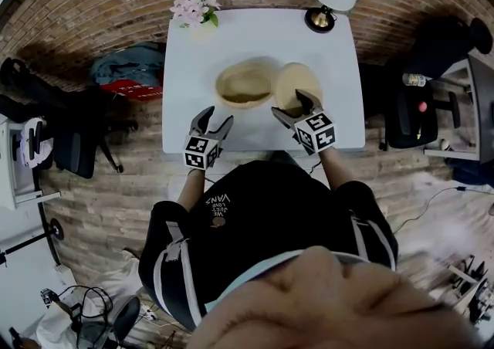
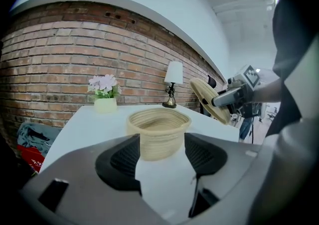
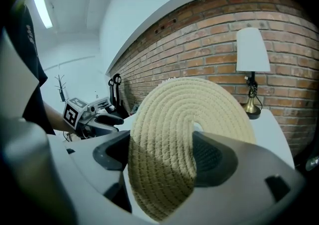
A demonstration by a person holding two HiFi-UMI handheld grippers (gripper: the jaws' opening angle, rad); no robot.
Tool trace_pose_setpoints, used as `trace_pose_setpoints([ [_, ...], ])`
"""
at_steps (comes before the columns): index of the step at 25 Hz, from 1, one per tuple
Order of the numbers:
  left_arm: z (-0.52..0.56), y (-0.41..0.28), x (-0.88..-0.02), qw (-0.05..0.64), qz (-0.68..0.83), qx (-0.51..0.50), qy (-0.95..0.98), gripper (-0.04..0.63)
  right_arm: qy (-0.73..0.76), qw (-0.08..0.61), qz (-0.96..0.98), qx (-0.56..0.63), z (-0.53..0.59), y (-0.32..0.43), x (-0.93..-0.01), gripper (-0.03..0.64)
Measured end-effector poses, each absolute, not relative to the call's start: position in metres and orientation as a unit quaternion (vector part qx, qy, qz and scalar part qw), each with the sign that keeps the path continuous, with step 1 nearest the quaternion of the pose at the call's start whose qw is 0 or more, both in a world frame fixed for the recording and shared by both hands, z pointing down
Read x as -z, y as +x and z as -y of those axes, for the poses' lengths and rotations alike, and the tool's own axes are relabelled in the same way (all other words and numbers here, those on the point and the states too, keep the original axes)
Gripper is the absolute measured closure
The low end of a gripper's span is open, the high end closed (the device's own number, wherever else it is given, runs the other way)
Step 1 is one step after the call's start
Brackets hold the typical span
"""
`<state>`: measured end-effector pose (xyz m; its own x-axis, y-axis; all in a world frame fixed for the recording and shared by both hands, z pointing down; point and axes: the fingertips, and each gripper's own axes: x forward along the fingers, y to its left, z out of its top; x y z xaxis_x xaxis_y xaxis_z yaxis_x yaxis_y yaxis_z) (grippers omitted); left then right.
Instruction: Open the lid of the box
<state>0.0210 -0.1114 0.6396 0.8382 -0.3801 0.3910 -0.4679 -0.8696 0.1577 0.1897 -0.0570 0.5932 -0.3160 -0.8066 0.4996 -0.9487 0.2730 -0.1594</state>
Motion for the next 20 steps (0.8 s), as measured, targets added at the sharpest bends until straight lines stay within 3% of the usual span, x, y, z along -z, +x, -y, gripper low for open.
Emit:
trace_pose_setpoints([
  [15, 0.096, 0.000, -0.588, 0.110, 0.239, -0.110, 0.958, 0.314, 0.583, 0.127, 0.767, -0.236, 0.032, 0.170, -0.600, 0.268],
  [20, 0.089, -0.005, -0.574, 0.091, 0.243, -0.092, 0.961, 0.375, 0.588, 0.120, 0.763, -0.241, 0.026, 0.164, -0.601, 0.268],
])
